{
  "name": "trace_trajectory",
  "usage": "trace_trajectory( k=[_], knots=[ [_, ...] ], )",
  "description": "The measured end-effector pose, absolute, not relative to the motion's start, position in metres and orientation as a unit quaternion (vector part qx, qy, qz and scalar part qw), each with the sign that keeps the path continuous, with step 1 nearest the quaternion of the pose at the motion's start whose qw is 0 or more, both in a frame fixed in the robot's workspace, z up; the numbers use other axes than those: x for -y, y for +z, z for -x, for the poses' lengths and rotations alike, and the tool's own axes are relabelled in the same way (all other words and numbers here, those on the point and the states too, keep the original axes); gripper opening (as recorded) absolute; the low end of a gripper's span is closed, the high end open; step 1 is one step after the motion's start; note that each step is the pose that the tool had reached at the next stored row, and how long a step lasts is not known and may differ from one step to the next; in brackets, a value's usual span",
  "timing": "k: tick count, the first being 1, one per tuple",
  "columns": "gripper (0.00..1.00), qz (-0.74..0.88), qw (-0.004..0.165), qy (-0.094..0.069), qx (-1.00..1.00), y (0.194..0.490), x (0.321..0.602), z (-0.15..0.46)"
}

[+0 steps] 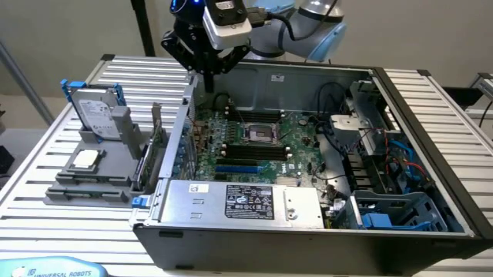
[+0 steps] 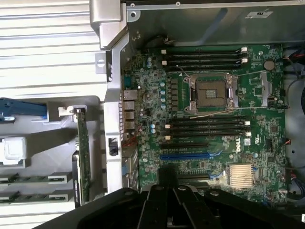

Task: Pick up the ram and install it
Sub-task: 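Reach for the ram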

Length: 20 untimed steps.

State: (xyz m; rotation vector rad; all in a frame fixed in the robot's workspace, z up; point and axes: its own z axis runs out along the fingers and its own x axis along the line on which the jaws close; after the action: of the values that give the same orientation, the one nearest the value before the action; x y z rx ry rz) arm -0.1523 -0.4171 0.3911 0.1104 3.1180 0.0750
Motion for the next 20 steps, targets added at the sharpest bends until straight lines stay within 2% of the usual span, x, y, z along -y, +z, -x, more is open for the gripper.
trace_trajectory(
  k=[20],
  knots=[
    [0.11,-0.035,0.010,0.024,-0.999,0.389,0.447,0.235]
  ],
)
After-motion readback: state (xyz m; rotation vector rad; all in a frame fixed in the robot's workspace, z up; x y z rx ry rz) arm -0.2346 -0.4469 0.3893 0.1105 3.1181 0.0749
